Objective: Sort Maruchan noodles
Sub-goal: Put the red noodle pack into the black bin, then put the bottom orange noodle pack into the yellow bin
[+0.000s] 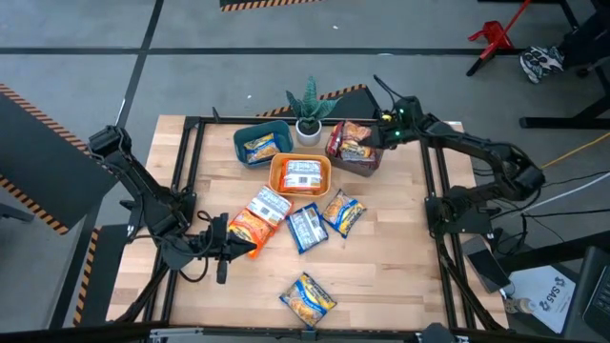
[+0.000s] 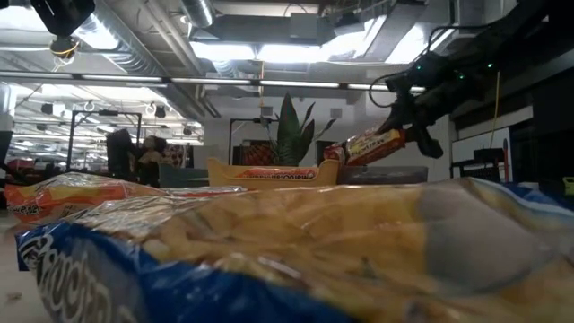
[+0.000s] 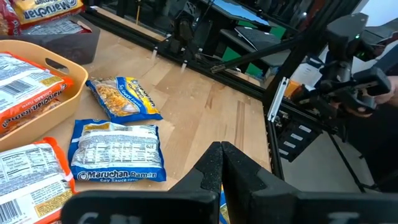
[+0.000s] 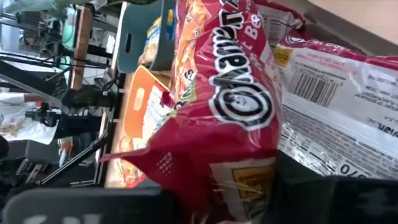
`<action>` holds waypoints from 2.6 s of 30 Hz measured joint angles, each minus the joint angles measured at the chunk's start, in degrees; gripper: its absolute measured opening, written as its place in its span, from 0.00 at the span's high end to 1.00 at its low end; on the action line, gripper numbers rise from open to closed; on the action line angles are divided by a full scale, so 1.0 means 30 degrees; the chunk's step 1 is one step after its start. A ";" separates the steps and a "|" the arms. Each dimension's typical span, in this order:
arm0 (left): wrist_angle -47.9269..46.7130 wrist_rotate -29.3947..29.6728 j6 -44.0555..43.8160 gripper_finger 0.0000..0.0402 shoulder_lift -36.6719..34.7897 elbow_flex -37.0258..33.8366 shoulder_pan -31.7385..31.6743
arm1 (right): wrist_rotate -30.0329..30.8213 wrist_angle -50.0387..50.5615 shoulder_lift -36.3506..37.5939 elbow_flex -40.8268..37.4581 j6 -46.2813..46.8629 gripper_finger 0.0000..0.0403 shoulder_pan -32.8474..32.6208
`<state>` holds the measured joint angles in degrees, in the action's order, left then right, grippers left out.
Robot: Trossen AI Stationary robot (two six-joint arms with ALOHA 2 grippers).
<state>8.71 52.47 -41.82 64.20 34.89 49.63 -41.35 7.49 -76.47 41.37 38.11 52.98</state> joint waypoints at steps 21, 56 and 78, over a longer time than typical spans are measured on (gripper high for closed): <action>-0.0015 0.0000 0.0000 1.00 0.0000 0.0000 0.0000 | 0.0177 0.1195 -0.0386 0.0138 -0.0268 0.55 0.0617; -0.0176 0.0659 0.1015 1.00 -0.1048 0.0000 -0.0786 | 0.6783 0.7339 0.1245 0.6979 -0.4338 0.59 -0.2385; -0.7094 -0.8230 -0.0931 1.00 -0.1286 0.0007 -0.3235 | 1.1921 0.9019 0.1929 1.0542 -0.4342 0.59 -1.9467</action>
<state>-12.57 27.78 -44.61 60.35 34.92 39.92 -5.58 34.55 -70.69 72.99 25.08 -5.43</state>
